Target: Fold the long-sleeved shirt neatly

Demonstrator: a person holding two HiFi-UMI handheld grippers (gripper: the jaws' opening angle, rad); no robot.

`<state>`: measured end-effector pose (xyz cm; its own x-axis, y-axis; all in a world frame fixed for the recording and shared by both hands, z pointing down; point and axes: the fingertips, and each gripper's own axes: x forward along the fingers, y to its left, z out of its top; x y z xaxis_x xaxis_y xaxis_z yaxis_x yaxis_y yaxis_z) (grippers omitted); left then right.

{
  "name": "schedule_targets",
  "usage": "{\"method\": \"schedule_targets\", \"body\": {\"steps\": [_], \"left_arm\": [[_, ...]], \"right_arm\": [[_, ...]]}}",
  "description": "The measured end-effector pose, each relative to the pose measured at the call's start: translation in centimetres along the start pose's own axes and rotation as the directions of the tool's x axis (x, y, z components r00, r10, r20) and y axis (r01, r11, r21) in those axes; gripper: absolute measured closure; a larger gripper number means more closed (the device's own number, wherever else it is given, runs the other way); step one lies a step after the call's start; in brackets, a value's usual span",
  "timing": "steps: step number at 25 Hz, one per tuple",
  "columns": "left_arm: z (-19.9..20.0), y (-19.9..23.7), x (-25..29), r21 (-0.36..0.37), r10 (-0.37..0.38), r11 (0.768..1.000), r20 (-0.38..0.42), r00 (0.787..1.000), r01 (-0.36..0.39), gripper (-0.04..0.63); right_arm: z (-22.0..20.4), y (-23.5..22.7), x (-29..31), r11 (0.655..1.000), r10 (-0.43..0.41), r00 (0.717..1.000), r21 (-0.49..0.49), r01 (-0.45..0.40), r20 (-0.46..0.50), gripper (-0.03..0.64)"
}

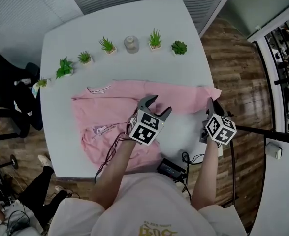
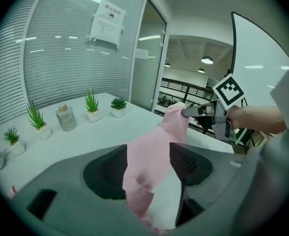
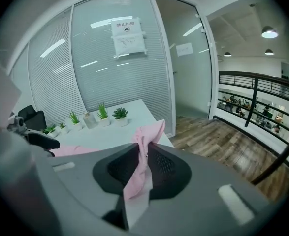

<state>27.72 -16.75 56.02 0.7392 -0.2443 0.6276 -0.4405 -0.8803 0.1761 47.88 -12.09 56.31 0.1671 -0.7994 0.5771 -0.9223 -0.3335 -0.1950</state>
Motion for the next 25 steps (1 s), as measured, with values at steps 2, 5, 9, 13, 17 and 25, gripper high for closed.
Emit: {"method": "schedule_targets", "body": {"steps": [2, 5, 9, 13, 17, 25], "left_arm": [[0.1, 0.1, -0.7, -0.006, 0.009, 1.000, 0.013, 1.000, -0.009, 0.318], [0.0, 0.3, -1.8, -0.014, 0.027, 1.000, 0.023, 0.999, -0.027, 0.318], [0.0, 0.8, -3.5, -0.021, 0.056, 0.998, 0.038, 0.998, -0.055, 0.318], [-0.3, 1.8, -5.4, -0.048, 0.094, 0.995, 0.057, 0.994, -0.092, 0.318], [-0.9, 2.8, -7.4, -0.068, 0.139, 0.989, 0.068, 0.988, -0.134, 0.318], [-2.5, 4.3, -11.7, -0.077, 0.196, 0.979, 0.084, 0.977, -0.190, 0.318]], "right_arm": [[0.5, 1.4, -0.3, 1.000, 0.028, 1.000, -0.009, -0.028, 0.013, 0.549], [1.0, 3.6, -0.9, 0.997, 0.069, 0.997, -0.026, -0.069, 0.024, 0.549], [1.4, 6.1, -1.4, 0.992, 0.120, 0.992, -0.046, -0.119, 0.031, 0.549], [2.0, 9.0, -1.8, 0.983, 0.181, 0.982, -0.050, -0.178, 0.047, 0.549], [2.6, 12.2, -2.1, 0.960, 0.277, 0.957, 0.018, -0.280, 0.088, 0.549], [2.9, 17.4, -3.4, 0.916, 0.379, 0.917, 0.090, -0.390, 0.124, 0.549]]}}
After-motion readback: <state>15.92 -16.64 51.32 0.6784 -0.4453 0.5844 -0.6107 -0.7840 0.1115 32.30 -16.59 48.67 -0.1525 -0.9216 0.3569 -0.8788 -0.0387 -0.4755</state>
